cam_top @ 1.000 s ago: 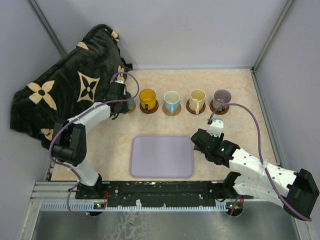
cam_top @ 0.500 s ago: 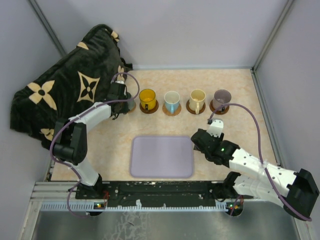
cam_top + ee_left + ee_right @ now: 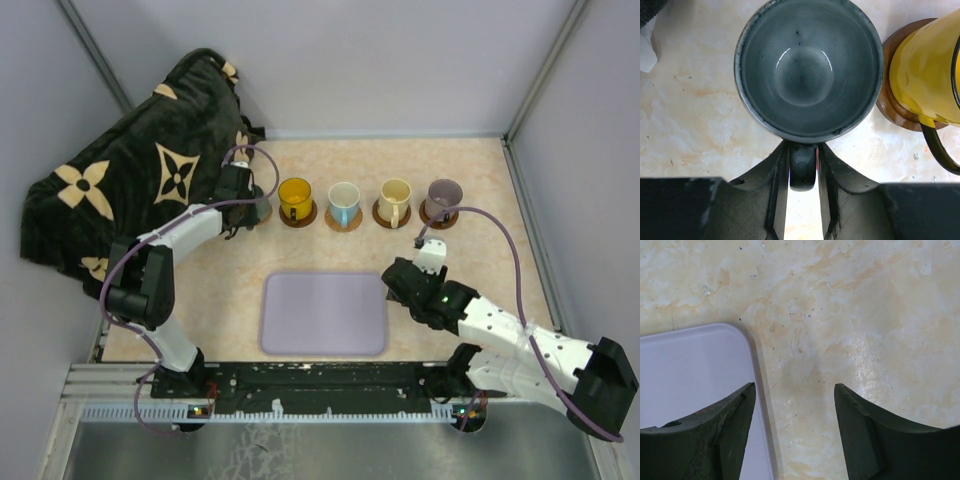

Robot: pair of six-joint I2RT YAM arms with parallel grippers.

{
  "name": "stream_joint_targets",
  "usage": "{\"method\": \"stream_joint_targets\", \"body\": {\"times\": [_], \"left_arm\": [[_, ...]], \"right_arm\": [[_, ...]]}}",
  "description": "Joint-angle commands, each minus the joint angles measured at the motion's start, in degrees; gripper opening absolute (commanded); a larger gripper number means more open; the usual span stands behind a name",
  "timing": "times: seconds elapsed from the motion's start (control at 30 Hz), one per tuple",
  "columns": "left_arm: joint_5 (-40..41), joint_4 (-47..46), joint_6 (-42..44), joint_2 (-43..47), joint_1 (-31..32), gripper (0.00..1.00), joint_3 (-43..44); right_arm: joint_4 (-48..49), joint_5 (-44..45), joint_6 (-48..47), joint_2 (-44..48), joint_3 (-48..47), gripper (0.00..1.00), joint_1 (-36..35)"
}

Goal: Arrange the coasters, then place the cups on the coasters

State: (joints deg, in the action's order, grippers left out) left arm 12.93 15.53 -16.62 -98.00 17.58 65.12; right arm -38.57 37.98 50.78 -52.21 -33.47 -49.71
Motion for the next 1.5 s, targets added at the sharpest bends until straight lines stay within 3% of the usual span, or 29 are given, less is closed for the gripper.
{"method": "stream_joint_targets", "body": {"times": [0.0,0.43,0.73,0.97,1.47], "left_arm": [[1.1,-1.3,0.2,0.4,-0.3,0.35,1.7],[2.1,0.1,0.2,1.3,-0.3,0.59,1.5],[3.0,1.8,-0.3,8.4,-0.2,0.63,-0.1],[4.4,4.8,0.0,18.0,-0.3,0.65,-3.4],[9.5,14.9,1.2,44.8,-0.4,0.68,-13.1]], "right_arm": [[1.9,1.0,0.7,0.0,-0.7,0.65,0.3],[2.2,0.8,0.7,0.0,-0.4,0.66,0.4],[1.6,1.7,0.9,0.1,-0.3,0.66,0.4],[-1.3,6.1,0.4,2.8,-1.3,0.74,1.9],[2.9,-4.2,-16.4,15.4,-2.3,0.84,35.5]]}}
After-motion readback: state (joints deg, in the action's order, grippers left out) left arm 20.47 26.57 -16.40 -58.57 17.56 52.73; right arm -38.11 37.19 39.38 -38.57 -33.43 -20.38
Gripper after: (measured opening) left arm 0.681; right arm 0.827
